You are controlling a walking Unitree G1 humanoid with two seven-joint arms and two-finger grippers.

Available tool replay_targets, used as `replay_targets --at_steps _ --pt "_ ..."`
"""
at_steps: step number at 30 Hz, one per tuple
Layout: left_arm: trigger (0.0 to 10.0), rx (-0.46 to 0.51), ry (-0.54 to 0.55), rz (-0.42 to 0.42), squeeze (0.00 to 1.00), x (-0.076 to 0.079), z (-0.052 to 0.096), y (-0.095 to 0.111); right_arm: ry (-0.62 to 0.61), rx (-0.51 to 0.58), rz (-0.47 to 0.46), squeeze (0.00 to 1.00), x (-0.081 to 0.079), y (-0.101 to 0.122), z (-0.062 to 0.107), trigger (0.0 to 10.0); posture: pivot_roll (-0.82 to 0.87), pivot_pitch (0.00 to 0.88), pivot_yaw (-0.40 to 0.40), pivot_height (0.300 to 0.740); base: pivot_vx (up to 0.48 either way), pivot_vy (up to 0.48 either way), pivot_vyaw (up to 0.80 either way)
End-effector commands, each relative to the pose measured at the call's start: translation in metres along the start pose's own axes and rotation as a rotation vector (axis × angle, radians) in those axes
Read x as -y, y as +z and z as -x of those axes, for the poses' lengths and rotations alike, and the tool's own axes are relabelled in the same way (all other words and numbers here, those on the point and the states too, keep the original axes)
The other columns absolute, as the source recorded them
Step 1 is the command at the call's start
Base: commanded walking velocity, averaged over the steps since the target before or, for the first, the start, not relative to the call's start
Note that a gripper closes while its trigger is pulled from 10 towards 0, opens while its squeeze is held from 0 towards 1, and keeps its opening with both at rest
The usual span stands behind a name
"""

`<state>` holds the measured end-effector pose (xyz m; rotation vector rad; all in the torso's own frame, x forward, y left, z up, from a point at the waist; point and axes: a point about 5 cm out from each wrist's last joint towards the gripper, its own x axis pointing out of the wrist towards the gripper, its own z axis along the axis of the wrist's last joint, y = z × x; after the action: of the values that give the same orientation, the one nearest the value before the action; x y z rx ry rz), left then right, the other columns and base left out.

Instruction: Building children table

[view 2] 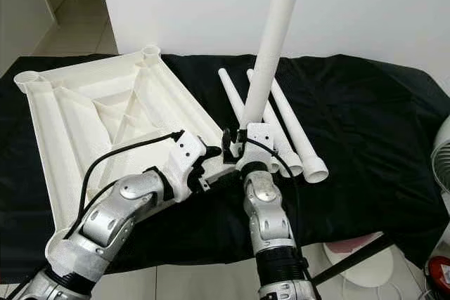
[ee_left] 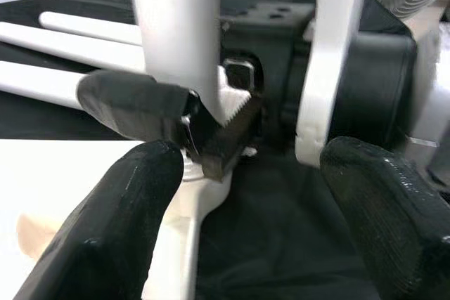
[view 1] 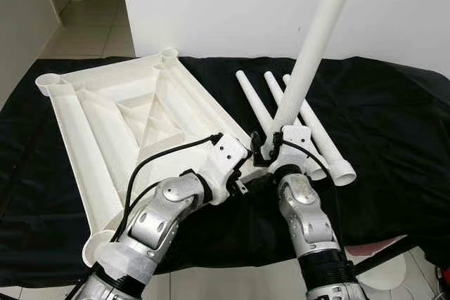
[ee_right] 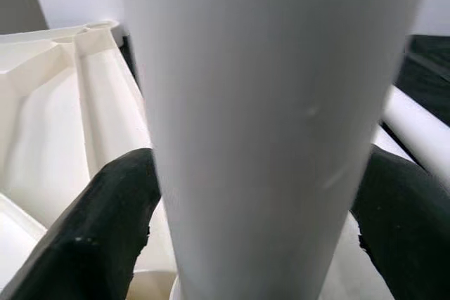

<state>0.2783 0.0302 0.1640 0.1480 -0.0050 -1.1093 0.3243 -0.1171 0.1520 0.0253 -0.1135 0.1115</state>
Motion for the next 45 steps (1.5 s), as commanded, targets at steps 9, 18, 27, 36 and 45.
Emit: replay_targets --at_steps 9,18,27,36,45 --pt "10.0 -0.009 -0.011 -0.008 0.0 0.005 -0.001 -0.002 0.266 -0.024 0.062 0.0 0.014 -0.002 0.001 10.0 0.03 0.009 -0.047 0.74 0.0 0.0 0.0" --pt "10.0 -0.013 0.006 -0.017 0.0 0.004 -0.002 -0.003 0.463 -0.007 0.156 0.0 0.021 -0.007 -0.006 10.0 0.03 0.017 -0.043 0.74 0.0 0.0 0.0" --pt "10.0 -0.015 0.007 -0.024 0.0 0.003 -0.002 -0.002 0.521 -0.053 0.193 0.0 0.028 -0.013 -0.017 10.0 0.04 0.02 -0.039 0.74 0.0 0.0 0.0" --pt "10.0 -0.014 0.01 -0.025 0.0 0.003 -0.002 -0.001 0.553 -0.107 0.223 0.0 0.04 -0.023 -0.021 0.0 0.05 0.026 -0.042 0.74 0.0 0.0 0.0" --pt "10.0 -0.013 0.008 -0.023 0.0 0.004 -0.002 -0.001 0.557 -0.111 0.208 0.0 0.042 -0.027 -0.018 0.0 0.04 0.027 -0.042 0.74 0.0 0.0 0.0"
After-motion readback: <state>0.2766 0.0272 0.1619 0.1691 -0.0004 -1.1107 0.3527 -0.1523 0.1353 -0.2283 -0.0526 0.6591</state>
